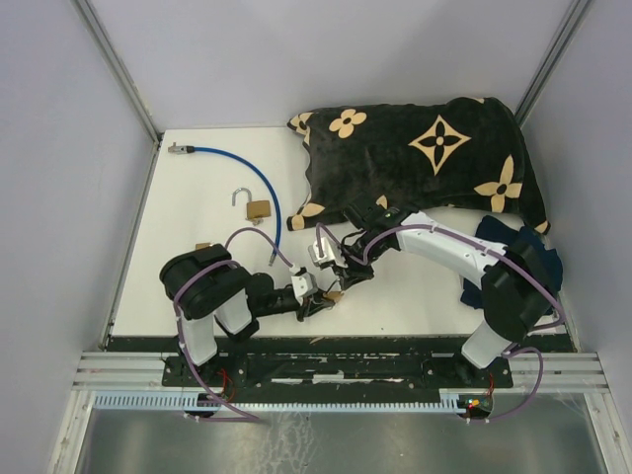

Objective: Lock with the key
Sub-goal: Lock the lock.

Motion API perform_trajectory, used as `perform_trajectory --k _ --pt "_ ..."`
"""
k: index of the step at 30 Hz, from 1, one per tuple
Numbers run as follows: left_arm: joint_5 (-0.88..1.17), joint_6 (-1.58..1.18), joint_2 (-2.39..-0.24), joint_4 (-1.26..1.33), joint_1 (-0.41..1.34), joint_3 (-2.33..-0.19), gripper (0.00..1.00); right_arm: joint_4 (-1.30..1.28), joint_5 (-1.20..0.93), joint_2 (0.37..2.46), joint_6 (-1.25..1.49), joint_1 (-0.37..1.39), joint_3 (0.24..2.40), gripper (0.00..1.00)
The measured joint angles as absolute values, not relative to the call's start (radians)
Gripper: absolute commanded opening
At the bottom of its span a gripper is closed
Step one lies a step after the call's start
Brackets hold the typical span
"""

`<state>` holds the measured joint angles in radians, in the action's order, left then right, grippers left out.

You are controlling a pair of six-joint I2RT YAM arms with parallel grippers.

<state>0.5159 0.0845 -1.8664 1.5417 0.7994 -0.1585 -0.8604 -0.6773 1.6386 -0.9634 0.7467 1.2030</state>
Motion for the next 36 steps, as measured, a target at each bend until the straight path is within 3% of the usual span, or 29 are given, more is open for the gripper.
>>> perform_trajectory --k 36 --pt "0.570 0.091 -1.833 1.548 0.739 -0.103 0.03 -0.860 -0.636 1.740 -0.809 0.834 1.296 0.02"
